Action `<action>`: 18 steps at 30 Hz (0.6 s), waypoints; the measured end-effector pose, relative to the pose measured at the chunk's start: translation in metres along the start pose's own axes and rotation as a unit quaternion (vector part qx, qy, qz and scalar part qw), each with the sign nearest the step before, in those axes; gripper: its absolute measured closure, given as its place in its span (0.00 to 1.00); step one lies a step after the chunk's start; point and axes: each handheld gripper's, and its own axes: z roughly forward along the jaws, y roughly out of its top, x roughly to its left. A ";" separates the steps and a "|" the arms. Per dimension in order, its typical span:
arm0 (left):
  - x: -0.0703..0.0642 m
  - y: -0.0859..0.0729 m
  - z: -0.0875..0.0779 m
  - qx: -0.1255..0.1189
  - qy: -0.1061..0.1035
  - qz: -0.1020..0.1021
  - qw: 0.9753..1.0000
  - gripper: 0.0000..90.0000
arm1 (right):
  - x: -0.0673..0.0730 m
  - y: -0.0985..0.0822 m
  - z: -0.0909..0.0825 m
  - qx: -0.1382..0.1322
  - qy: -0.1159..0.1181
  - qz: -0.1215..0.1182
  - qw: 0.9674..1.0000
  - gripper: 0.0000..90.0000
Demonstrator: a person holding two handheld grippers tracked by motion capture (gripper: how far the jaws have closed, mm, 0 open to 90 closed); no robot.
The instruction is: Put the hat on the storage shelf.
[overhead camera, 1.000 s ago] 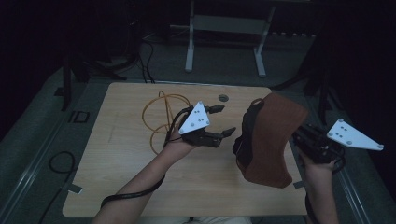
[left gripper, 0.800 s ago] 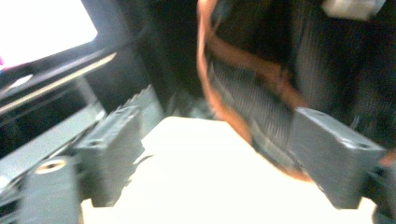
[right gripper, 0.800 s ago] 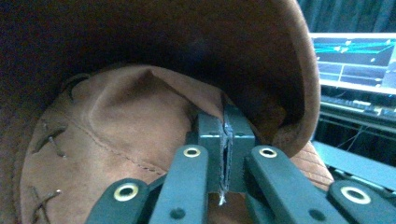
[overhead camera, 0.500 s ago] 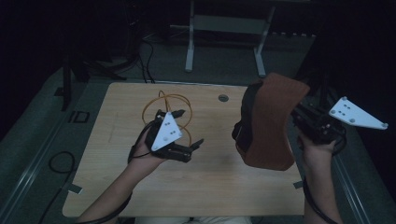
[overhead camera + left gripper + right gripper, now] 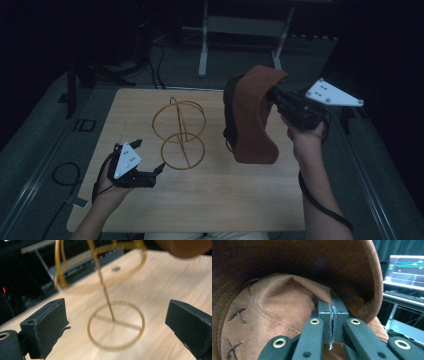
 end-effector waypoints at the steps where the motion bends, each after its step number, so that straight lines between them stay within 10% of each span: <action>1: 0.001 -0.009 0.000 0.007 0.007 -0.002 1.000 0.05 | 0.002 0.002 0.007 0.003 0.003 -0.003 1.000 0.98; 9: -0.001 -0.062 0.000 0.032 0.037 -0.028 0.998 0.05 | 0.020 0.006 0.070 0.043 0.032 -0.018 0.998 0.98; 18: 0.009 -0.085 -0.003 0.028 0.055 -0.058 0.996 0.05 | 0.054 0.013 0.138 0.080 0.093 -0.035 0.992 0.98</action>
